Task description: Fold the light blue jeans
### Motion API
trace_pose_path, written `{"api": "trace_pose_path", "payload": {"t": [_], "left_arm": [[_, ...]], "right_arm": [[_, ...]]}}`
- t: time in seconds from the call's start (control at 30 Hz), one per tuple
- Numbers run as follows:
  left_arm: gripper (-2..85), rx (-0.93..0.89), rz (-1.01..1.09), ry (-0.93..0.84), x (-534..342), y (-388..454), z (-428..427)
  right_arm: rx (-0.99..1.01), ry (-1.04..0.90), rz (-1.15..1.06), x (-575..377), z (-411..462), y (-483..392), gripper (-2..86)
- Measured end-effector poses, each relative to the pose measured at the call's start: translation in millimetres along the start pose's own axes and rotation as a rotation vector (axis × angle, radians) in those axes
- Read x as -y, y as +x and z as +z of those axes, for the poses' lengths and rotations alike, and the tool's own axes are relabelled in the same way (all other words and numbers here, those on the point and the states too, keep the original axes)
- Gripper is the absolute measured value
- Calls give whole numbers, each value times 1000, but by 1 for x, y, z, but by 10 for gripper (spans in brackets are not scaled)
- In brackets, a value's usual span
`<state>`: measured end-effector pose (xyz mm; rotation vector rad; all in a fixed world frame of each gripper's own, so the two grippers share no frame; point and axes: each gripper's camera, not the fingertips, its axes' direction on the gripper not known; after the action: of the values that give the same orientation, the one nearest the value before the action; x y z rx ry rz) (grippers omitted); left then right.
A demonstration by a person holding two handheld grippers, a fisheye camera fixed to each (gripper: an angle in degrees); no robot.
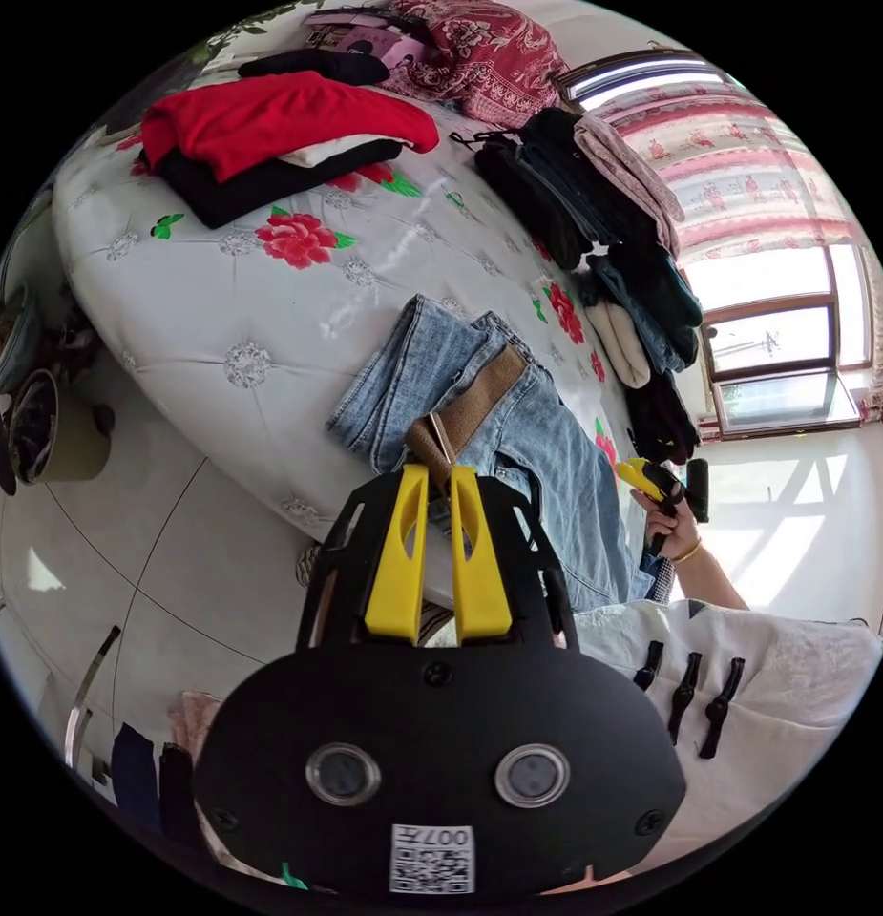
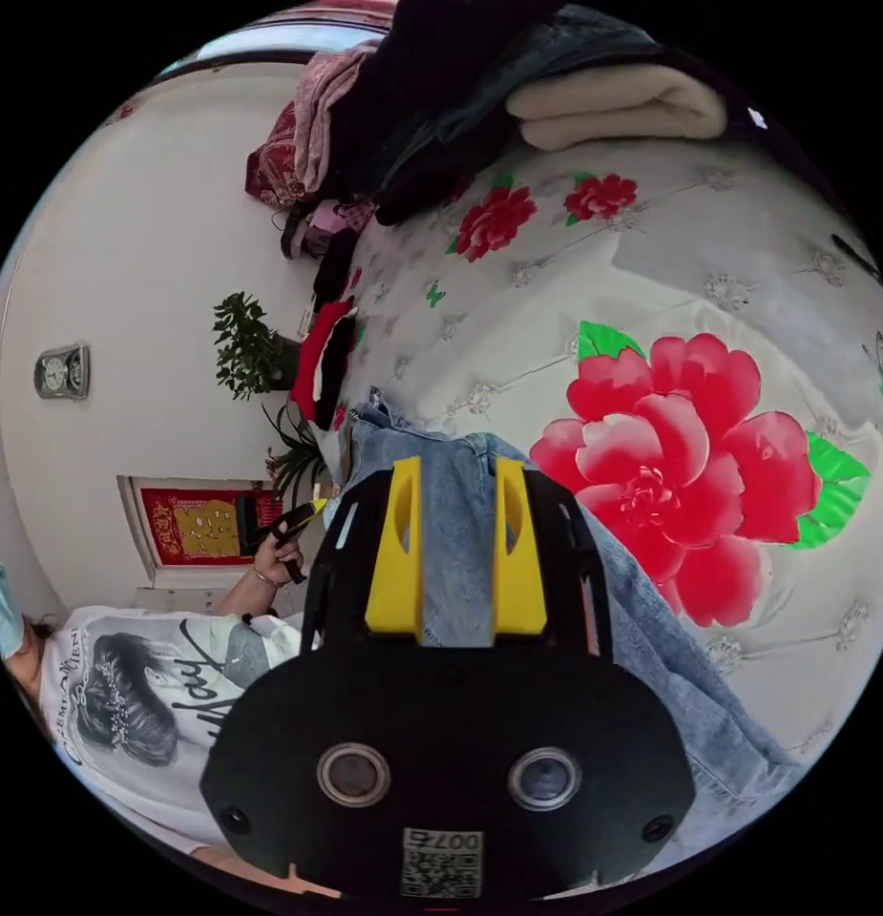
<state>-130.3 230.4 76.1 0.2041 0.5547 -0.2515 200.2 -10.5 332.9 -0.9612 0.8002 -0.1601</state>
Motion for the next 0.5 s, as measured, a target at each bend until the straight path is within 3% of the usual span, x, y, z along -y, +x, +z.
{"api": "trace_pose_path", "payload": {"t": [0.1,0.33,0.5], "left_arm": [[39,-18,-11,-13,3,-3,3],[40,18,18,-52,11,6,9],[41,65,66,-73,13,17,12]], "right_arm": [[-61,-137,16,24,19,6,81],[-7,-244,113,62,8,27,38],[69,-215,61,60,-16,27,13]]}}
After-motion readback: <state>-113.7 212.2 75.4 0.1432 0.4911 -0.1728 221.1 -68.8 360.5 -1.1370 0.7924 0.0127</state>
